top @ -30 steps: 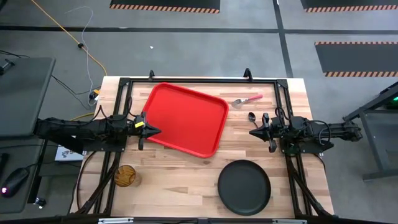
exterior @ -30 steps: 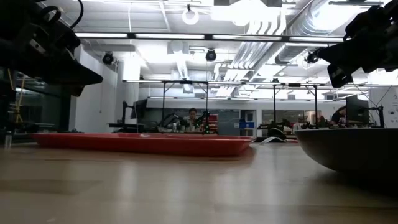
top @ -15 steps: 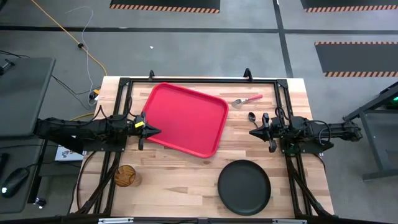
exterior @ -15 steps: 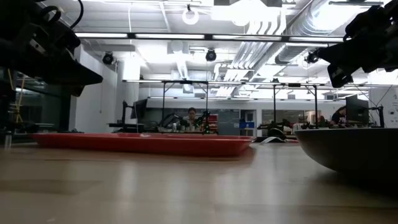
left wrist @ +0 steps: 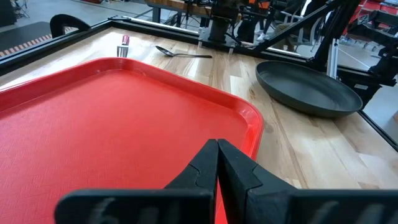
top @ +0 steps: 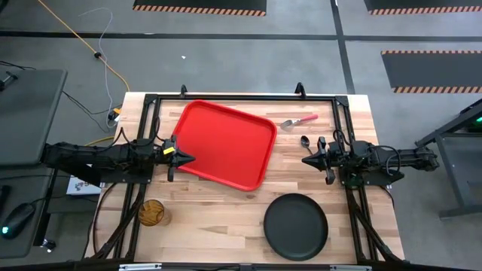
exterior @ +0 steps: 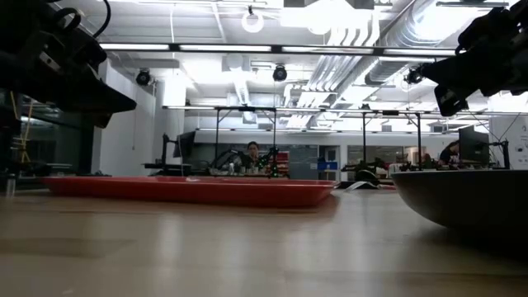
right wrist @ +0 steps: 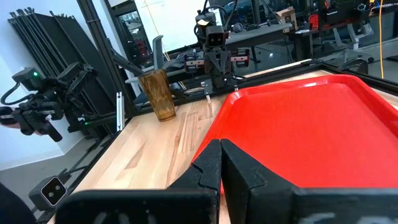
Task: Pick and place plate/cup/fork/spoon on tray
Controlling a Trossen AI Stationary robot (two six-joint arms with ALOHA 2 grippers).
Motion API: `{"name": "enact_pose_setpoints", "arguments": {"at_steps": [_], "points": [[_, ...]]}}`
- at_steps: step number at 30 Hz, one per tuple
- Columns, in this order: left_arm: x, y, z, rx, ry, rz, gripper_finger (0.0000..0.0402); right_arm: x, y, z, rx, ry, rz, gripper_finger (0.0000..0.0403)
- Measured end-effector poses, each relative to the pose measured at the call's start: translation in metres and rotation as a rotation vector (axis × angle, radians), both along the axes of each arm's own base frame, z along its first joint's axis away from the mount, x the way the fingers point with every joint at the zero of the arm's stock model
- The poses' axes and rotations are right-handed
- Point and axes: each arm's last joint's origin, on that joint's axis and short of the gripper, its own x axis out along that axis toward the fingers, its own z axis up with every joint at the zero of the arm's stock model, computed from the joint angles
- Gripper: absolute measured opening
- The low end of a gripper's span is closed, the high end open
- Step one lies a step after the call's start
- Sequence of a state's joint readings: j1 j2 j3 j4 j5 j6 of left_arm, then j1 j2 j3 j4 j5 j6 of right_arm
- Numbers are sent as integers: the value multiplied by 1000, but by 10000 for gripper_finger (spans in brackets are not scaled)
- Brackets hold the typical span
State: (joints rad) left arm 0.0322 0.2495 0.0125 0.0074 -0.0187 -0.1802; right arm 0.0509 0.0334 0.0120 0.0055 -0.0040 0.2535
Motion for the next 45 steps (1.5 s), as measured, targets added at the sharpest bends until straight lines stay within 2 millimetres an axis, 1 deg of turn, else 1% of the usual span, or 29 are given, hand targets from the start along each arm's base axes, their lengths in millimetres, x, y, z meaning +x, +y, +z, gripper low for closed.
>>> {"name": "enact_pose_setpoints", "arguments": {"at_steps": [13, 15, 18, 21, 22, 24, 26, 28, 31, 35, 37, 40, 41, 43, 45], "points": [[0, 0, 0, -2, -1, 0, 0, 0, 0, 0, 0, 0, 0, 0], [0, 0, 1, -73, -9, 6, 0, 0, 0, 0, 0, 0, 0, 0], [1, -1, 4, -270, -54, 11, 0, 0, 0, 0, 0, 0, 0, 0], [2, -1, 12, -399, -134, 23, 0, 0, 0, 0, 0, 0, 0, 0], [2, -1, 14, -415, -162, 29, 0, 0, 0, 0, 0, 0, 0, 0], [3, 1, 24, -421, -277, 85, 0, 0, 0, 0, 0, 0, 0, 0], [4, 3, 38, -446, -371, 101, 3, 0, 0, 0, 0, 0, 0, 0], [5, 1, 61, -451, -374, 33, 14, 0, 0, 0, 0, 0, 0, 0], [12, -3, 103, -397, -224, -73, 49, 0, 0, 0, 0, 0, 0, 0], [19, -15, 157, -258, 130, -213, 110, 0, 0, 0, 0, 0, 0, 0], [20, -24, 178, -210, 327, -282, 138, 0, 0, 0, 0, 0, 0, 0], [22, -40, 204, -177, 553, -380, 171, 0, 0, 0, 0, 0, 0, 0], [21, -46, 210, -176, 625, -404, 178, 0, 0, 0, 0, 0, 0, 0], [20, -60, 216, -157, 751, -449, 189, 0, 0, 0, 0, 0, 0, 0], [21, -76, 214, -120, 847, -472, 194, 0, 0, 0, 0, 0, 0, 0]]}}
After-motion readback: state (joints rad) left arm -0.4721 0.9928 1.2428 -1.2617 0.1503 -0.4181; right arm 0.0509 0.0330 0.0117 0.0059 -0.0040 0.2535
